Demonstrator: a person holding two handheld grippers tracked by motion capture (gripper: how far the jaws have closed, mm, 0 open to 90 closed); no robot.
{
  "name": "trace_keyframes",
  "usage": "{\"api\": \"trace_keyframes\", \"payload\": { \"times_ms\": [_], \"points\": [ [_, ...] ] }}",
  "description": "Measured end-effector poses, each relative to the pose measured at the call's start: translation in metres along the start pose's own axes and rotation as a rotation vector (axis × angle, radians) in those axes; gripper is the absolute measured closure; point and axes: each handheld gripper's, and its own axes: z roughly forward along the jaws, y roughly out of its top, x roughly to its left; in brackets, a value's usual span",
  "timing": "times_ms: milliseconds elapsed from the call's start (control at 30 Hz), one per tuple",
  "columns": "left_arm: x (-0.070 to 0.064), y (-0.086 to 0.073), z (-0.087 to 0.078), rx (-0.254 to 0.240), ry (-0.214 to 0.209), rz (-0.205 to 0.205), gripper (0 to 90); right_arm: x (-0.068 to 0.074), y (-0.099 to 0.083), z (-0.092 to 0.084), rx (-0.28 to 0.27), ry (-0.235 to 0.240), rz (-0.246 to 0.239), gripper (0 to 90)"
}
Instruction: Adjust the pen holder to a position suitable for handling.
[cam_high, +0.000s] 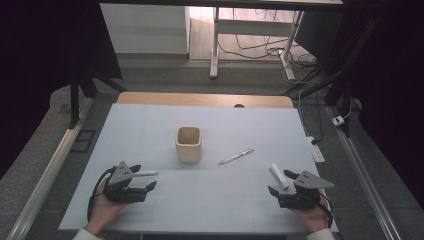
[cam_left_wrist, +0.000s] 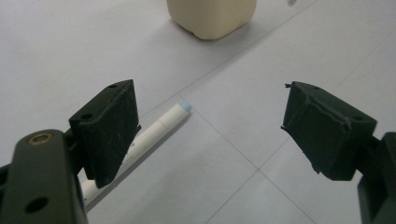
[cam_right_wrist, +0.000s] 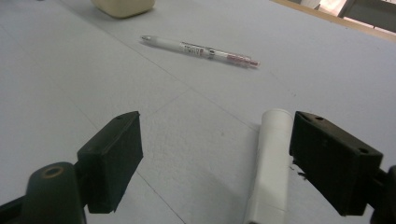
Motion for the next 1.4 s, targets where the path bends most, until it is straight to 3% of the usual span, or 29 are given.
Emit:
{"api": "trace_keyframes", "payload": {
  "times_ms": [733,767,900,1267,1400],
  "points": [
    [0.0,0.001,0.001,0.001,0.001,0.005,18.0,0.002,0.009,-0.001,-0.012,0.013,-0.009,20.5],
    [0.0,0.001,0.001,0.003,0.002,0.006,18.0,0.001,0.02,0.002,-0.021,0.03,-0.02,20.5],
    [-0.001,0.001,0.001,0.008,0.003,0.007,18.0,0.005,0.035,0.004,-0.022,0.06,-0.042,21.5],
    [-0.001,0.004,0.004,0.01,0.001,0.014,18.0,0.013,0.043,0.004,-0.014,0.097,-0.055,21.5],
    [-0.001,0.004,0.004,0.01,-0.002,0.011,18.0,0.012,0.045,0.008,0.013,0.121,-0.077,21.4]
  ]
}}
